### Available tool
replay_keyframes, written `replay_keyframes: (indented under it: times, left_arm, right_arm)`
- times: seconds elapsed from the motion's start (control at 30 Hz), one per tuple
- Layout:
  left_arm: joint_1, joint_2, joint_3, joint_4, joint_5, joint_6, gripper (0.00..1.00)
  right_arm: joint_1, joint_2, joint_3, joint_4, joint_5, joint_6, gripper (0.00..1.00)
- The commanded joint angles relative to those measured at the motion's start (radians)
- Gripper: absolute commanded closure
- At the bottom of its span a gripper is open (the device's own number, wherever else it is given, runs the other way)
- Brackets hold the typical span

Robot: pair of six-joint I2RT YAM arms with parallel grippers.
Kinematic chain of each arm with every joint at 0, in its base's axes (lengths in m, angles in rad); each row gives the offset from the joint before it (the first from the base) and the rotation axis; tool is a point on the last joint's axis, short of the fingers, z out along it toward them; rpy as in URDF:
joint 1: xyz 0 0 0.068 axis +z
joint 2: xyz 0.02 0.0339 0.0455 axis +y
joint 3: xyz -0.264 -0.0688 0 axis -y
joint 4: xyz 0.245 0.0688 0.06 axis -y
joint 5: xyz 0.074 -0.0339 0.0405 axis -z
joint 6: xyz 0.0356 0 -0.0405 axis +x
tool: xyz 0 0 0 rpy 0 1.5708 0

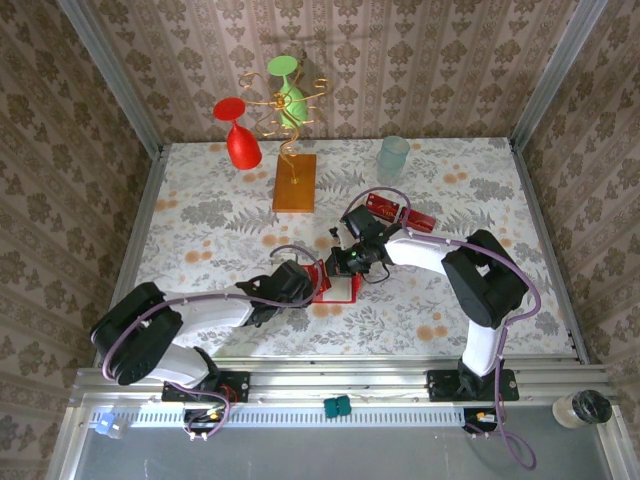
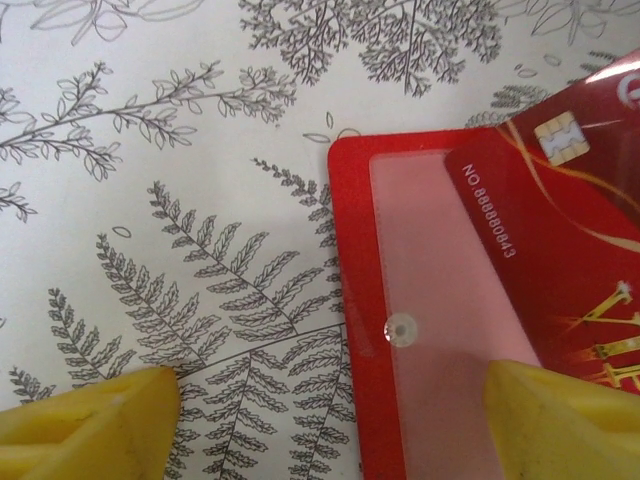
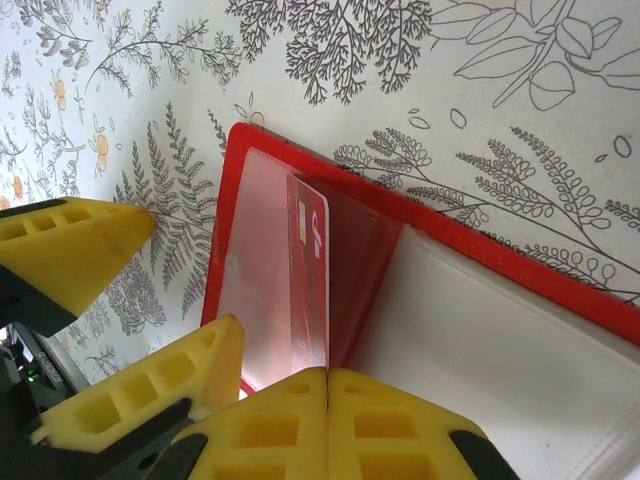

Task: Put the credit cards into the card holder

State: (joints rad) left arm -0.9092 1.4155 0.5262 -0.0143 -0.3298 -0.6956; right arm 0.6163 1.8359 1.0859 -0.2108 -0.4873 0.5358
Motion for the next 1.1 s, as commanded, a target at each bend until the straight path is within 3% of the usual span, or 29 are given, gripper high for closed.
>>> replay_keyframes:
  times: [0.0, 0.43, 0.8, 1.07]
  left_arm:
    - [-0.004, 0.027, -0.003, -0.004, -0.007, -0.021, 0.20]
    - [-0.009, 0.026, -0.028, -0.036, -0.044, -0.077, 0.20]
    - [-0.014, 0.028, -0.022, -0.068, -0.061, -0.105, 0.21]
    - [-0.019, 0.029, -0.025, -0.069, -0.066, -0.117, 0.21]
  right_arm:
    - [0.005, 0.013, -0.011, 0.004, -0.025, 0.015, 1.00]
    - [-0.055, -0.161, -0.107, 0.115, -0.037, 0.111, 1.00]
    - [-0.042, -0.217, -0.374, 0.561, 0.086, 0.322, 1.00]
    - [-0.035, -0.229, -0.454, 0.689, 0.160, 0.364, 1.00]
